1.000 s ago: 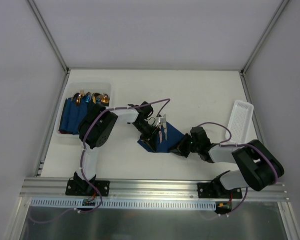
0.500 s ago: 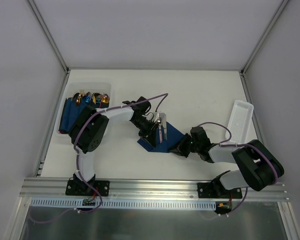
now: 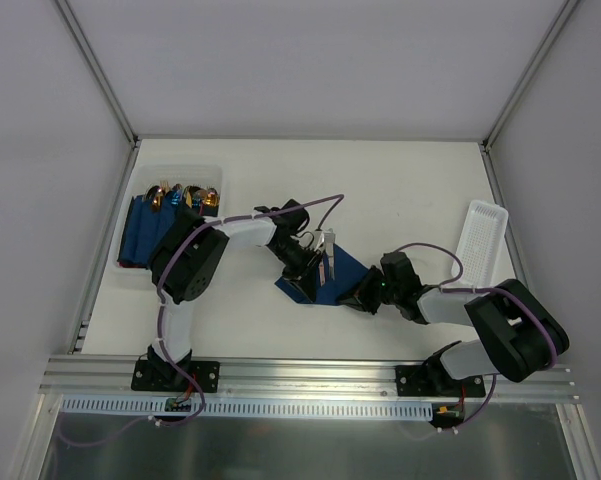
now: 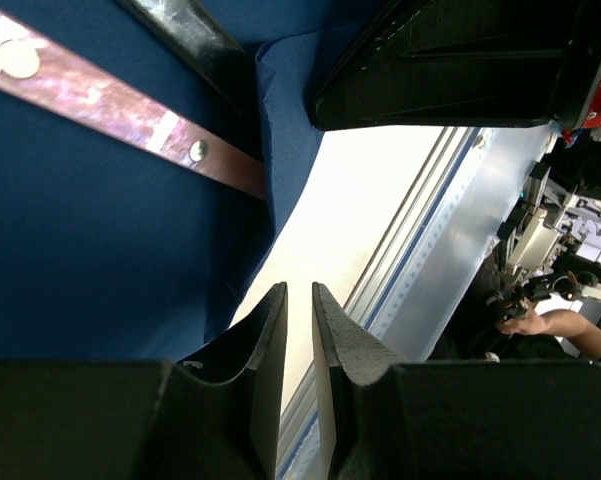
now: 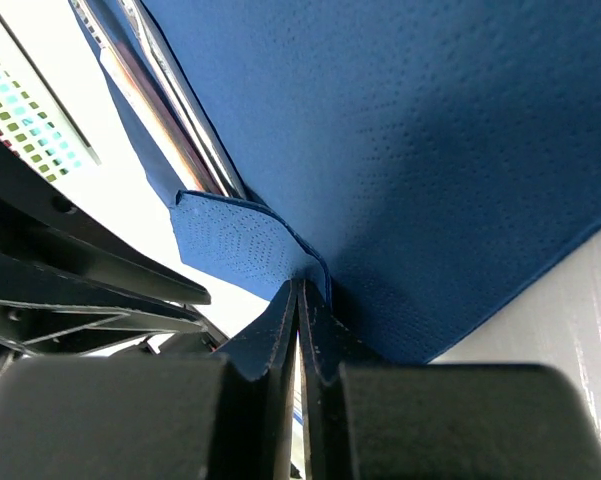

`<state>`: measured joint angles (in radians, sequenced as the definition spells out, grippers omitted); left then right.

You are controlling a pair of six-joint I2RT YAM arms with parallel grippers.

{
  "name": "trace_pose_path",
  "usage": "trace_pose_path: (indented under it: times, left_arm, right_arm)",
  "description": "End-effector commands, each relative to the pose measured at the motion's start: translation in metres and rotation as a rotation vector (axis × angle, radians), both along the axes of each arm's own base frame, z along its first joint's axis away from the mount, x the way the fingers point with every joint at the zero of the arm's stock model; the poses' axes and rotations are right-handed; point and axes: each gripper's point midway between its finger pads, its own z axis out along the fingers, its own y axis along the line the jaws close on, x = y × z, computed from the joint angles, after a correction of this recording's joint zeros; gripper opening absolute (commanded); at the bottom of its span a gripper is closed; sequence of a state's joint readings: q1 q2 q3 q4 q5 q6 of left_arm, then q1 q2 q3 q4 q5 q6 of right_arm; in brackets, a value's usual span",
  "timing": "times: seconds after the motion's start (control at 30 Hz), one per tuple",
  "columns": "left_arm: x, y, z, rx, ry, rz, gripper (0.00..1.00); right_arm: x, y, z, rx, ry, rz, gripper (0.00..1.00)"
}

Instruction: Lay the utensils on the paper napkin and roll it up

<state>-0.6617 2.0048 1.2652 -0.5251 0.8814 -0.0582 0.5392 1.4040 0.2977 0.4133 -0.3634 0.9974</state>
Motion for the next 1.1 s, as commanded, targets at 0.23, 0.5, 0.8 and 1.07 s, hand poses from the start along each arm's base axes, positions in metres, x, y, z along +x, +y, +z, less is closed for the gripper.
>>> trace_pose_path:
  times: [0.23, 0.5, 0.8, 1.07]
  left_arm:
    - [0.001, -0.019, 0.003, -0.014, 0.005, -0.011, 0.16]
    - [0.008, -0.013, -0.022, 0.06, 0.046, 0.032, 0.13]
    - [0.01, 0.0, -0.039, 0.107, 0.088, 0.068, 0.09]
    - [0.01, 0.002, -0.039, 0.112, 0.083, 0.072, 0.08]
  right_arm:
    - [-0.001, -0.012, -0.013, -0.092, 0.008, 0.001, 0.05]
    - [0.0, -0.01, -0.011, -0.092, 0.004, 0.016, 0.06]
    - [0.003, -0.008, -0.005, -0.087, -0.029, 0.028, 0.13]
    - [0.004, -0.02, -0.008, -0.102, -0.018, 0.01, 0.14]
